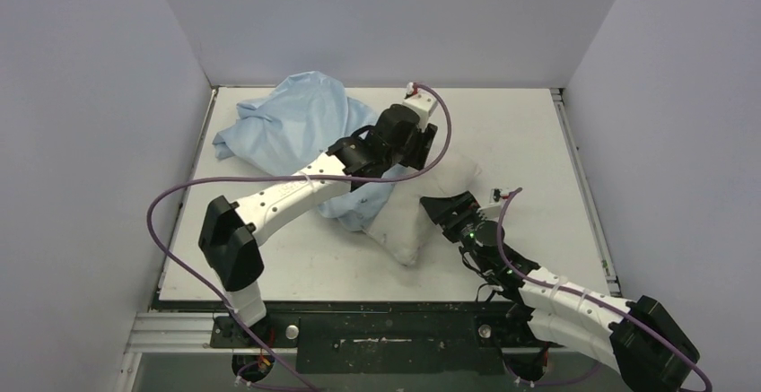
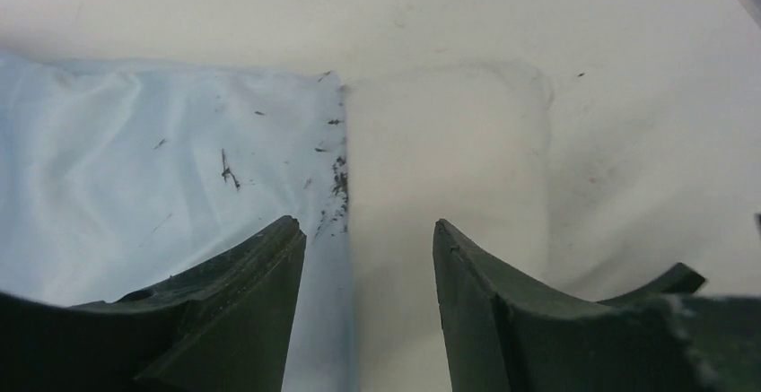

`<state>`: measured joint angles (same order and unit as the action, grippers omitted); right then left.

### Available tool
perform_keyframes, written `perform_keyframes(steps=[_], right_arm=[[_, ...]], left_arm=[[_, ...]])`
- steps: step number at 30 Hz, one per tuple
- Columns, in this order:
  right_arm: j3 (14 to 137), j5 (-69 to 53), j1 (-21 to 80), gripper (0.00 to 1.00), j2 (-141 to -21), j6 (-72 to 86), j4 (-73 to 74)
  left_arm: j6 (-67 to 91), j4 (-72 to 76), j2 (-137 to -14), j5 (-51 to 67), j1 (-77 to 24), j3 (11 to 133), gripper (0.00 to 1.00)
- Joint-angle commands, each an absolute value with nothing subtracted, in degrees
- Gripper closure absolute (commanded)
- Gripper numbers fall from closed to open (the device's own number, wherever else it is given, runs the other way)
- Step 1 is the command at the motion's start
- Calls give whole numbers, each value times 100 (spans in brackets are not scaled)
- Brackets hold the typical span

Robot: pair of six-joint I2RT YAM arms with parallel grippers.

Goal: Put the pillow into the pillowcase

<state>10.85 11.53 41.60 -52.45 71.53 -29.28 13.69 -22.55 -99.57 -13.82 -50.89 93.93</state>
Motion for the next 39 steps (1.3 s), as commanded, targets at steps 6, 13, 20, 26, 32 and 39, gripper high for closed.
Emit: perform_keyframes(steps=[6,13,20,26,32,39], right_arm=[[1063,1249,4147,22,-5027,7260,-2927],[1068,1136,4148,21,-5365,7312,-3050],[1244,1097,4148,22,-5935,7280,-3514],[1726,1091,4137,27,-6822,7220,-4549],[2169,1399,4125,47,-7232,7125,-5270],[2097,2104,4122,54,-8034,7497,-6395]], left_arm=[[582,-2518,-10661,-2442,-5067,9654,40],[458,-2363,-10634,-2595,-5088,9747,85],[637,-2465,-10179,-1862,-5367,10067,100],[1941,-1369,-9395,36,-5576,9367,100],[3553,-150,-8676,509,-5895,8027,100],[4414,806,-8823,1226,-6056,7266,100]])
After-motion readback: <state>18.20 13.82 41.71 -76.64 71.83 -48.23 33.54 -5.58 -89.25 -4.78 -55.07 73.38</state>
